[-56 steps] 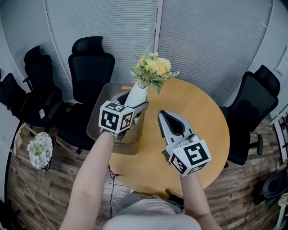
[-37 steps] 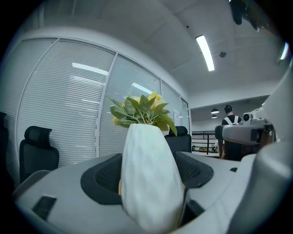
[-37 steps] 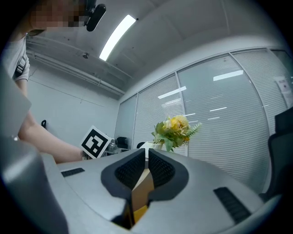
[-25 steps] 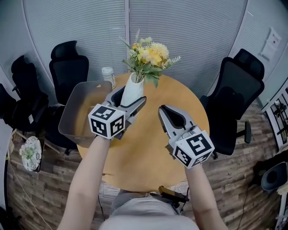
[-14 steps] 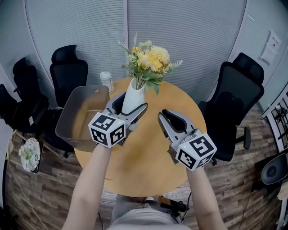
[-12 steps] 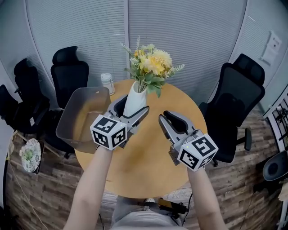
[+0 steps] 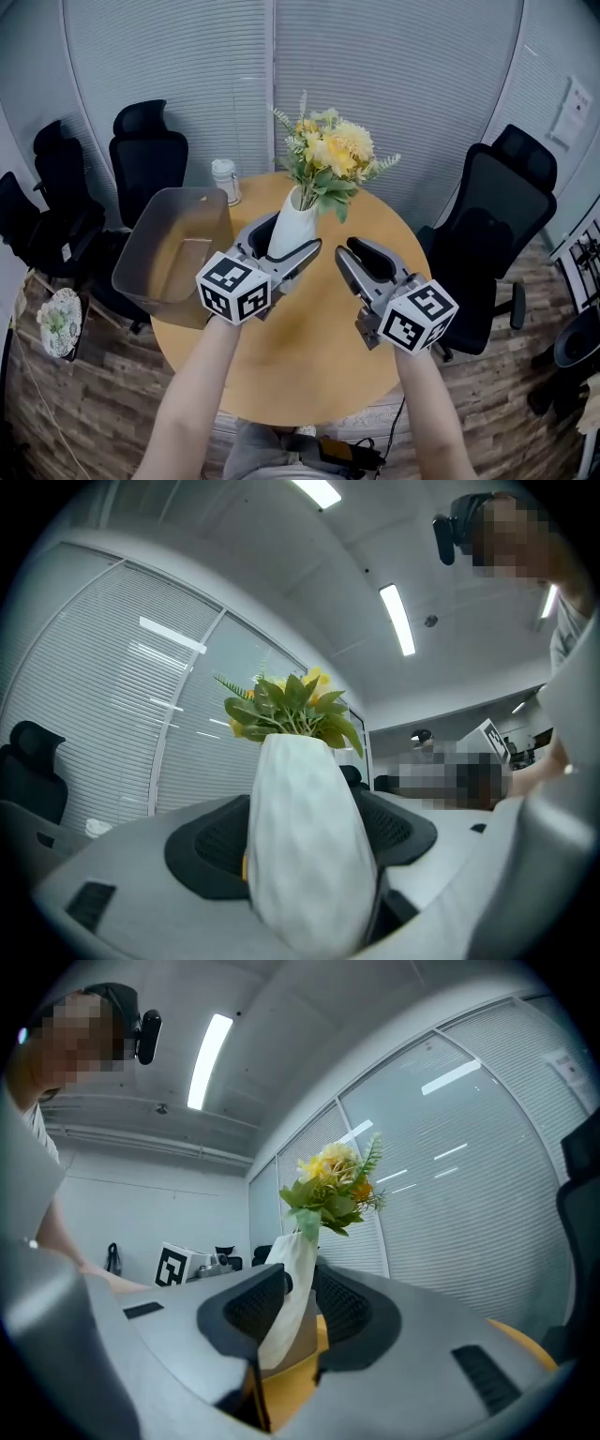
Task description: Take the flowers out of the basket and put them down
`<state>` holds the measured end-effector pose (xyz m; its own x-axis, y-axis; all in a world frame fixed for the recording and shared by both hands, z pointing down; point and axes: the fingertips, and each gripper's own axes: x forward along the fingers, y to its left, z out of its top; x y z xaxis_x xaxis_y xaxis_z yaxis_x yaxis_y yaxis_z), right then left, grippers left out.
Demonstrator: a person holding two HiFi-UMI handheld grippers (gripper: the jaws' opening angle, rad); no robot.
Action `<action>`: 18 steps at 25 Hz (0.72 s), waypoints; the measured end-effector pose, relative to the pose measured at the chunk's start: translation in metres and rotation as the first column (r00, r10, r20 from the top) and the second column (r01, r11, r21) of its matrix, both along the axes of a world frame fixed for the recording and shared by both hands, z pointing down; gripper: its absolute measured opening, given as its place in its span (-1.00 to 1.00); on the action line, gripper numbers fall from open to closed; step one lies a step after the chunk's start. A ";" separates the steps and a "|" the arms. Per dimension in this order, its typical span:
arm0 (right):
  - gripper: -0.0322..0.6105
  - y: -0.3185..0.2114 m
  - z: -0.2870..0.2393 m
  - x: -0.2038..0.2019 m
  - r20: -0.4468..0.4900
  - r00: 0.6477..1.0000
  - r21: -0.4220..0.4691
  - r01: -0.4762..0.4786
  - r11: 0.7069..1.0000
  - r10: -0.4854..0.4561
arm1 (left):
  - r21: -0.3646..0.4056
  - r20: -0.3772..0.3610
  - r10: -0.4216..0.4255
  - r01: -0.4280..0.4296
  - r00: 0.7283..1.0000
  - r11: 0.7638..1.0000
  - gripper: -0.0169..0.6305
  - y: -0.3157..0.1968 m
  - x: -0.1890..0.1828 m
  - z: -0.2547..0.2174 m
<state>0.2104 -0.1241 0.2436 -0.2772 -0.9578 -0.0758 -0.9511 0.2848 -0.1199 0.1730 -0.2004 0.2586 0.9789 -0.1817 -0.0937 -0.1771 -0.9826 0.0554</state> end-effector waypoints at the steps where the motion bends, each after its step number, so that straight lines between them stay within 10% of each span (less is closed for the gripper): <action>1: -0.54 -0.001 0.001 0.000 -0.008 1.000 0.000 0.006 1.000 -0.006 | 0.007 -0.011 -0.002 0.002 1.000 1.000 0.19 -0.001 0.001 -0.001; 18: -0.22 -0.069 0.016 0.006 0.004 0.996 -0.064 0.094 0.994 -0.094 | 0.049 0.004 0.036 -0.037 0.999 0.998 0.19 -0.021 0.030 0.031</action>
